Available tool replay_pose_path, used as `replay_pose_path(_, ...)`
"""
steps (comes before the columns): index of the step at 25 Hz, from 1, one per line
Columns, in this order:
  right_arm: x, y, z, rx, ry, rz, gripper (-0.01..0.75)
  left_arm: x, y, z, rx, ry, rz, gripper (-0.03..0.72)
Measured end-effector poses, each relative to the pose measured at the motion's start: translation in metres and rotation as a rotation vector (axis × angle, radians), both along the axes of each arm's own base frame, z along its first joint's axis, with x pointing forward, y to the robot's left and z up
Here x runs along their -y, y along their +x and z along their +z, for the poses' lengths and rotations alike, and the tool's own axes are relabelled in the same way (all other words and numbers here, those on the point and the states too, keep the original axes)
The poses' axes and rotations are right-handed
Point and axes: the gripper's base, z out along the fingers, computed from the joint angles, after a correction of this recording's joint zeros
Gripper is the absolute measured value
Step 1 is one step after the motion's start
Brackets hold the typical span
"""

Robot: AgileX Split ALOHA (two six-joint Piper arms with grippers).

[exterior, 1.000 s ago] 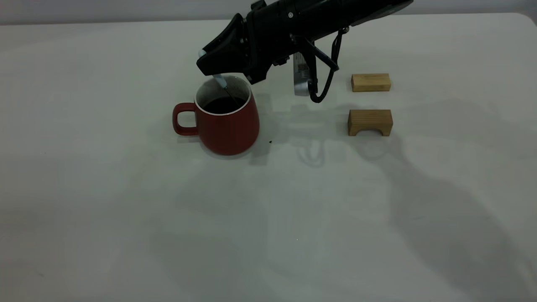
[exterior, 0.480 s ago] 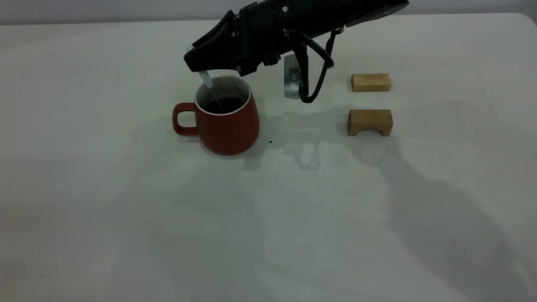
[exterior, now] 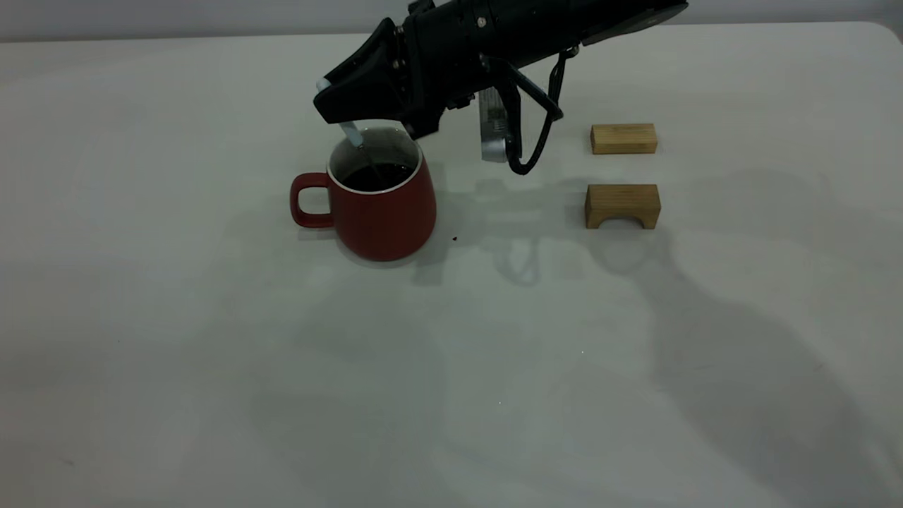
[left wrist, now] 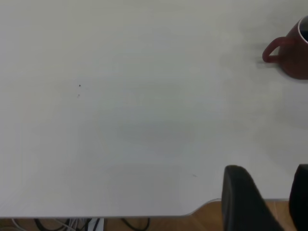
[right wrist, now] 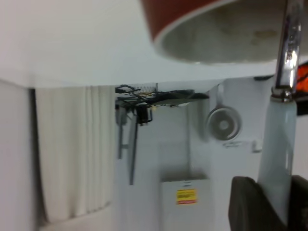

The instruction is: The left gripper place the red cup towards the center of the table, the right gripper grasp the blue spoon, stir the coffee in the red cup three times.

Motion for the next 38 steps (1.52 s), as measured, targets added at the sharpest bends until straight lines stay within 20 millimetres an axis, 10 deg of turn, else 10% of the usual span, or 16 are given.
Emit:
replay_pose_path(7, 0.000, 0.000, 0.005, 0.341, -0.037, 0.153, 0.299, 0.000, 0.000, 0.000, 0.000, 0.000, 0.000, 0.318)
replay_pose_path(16, 0.006, -0.002, 0.064, 0.613, -0.183, 0.344, 0.405, 0.000, 0.000, 0.000, 0.000, 0.000, 0.000, 0.318)
replay_pose_path(29, 0.064, -0.058, 0.279, 1.299, -0.665, 0.721, 0.404, 0.000, 0.000, 0.000, 0.000, 0.000, 0.000, 0.318)
replay_pose_path(38, 0.123, -0.144, 0.365, 1.586, -0.855, 1.109, 0.404, 0.000, 0.000, 0.000, 0.000, 0.000, 0.000, 0.318)
